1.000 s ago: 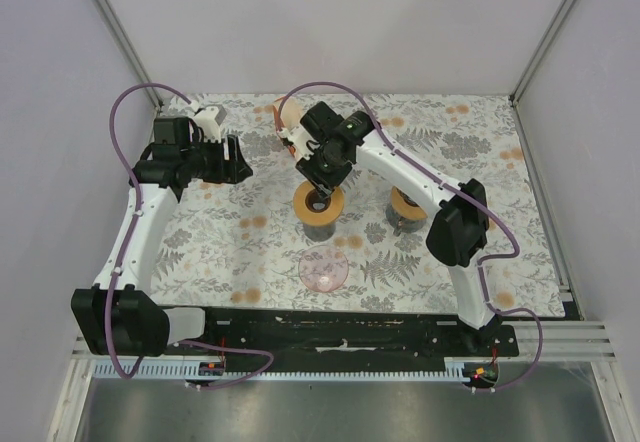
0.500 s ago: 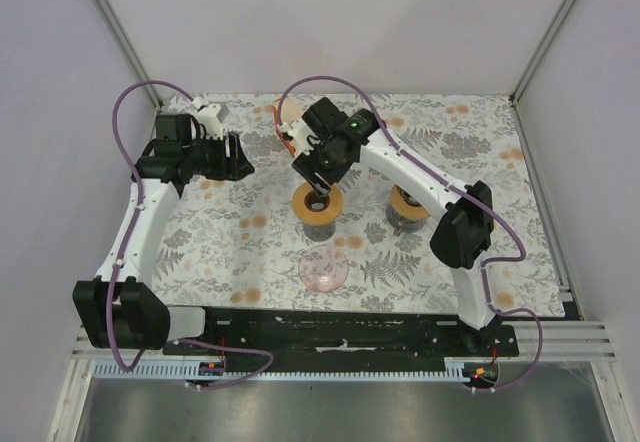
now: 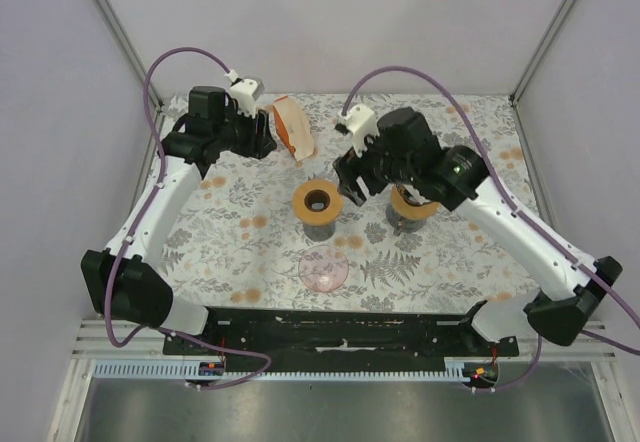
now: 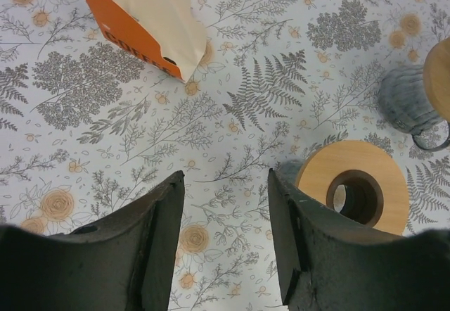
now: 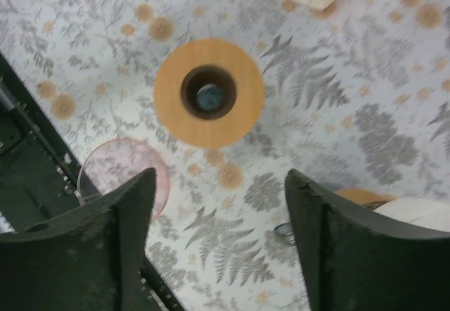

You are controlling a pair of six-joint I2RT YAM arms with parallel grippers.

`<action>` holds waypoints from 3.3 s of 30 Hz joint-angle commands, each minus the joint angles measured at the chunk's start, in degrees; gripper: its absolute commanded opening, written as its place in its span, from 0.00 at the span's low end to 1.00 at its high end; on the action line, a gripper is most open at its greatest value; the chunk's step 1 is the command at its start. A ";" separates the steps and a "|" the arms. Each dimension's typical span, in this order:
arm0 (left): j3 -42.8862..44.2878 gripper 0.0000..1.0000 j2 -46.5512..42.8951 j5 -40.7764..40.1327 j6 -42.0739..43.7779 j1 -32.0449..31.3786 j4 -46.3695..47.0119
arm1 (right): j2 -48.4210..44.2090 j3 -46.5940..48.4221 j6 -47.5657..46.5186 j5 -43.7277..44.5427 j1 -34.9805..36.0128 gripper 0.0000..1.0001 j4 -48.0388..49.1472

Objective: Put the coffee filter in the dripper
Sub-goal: Place the dripper holder onto the coffee server, then pick up the coffee dripper from the center of the board, then place the coffee dripper in the dripper holder.

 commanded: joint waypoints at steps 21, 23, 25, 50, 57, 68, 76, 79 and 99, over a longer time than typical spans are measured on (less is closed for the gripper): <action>-1.87 0.62 -3.46 1.08 2.55 1.28 0.45 | 7.10 -31.37 16.24 -1.81 13.62 0.43 13.84; -1.87 0.62 -3.64 1.16 2.55 1.63 0.45 | 7.55 -30.23 16.16 -2.43 13.97 0.20 13.23; -2.04 0.62 -3.90 1.25 2.47 1.98 0.37 | 6.67 -28.13 15.63 -3.75 13.88 0.03 11.13; -3.01 0.67 -4.69 2.48 3.87 4.36 -0.07 | 30.92 33.15 1.48 -5.95 -0.80 0.00 -23.25; -3.27 0.67 -4.60 3.10 3.87 4.53 0.01 | 30.75 30.69 1.74 -4.46 -1.50 0.00 -23.25; -3.45 0.67 -4.25 3.45 4.05 4.53 0.19 | 29.52 31.04 1.39 -7.98 -1.76 0.00 -26.50; -3.71 0.67 -3.99 3.45 4.13 4.62 0.28 | 33.73 32.87 2.09 -7.36 -1.85 0.02 -26.94; -3.98 0.66 -3.90 3.36 4.05 4.62 0.54 | 36.46 35.08 2.01 -7.36 -1.76 0.25 -25.89; 0.16 0.68 -3.11 17.86 -2.11 -0.65 -5.26 | 38.13 32.01 4.64 -8.76 -1.85 0.00 -21.23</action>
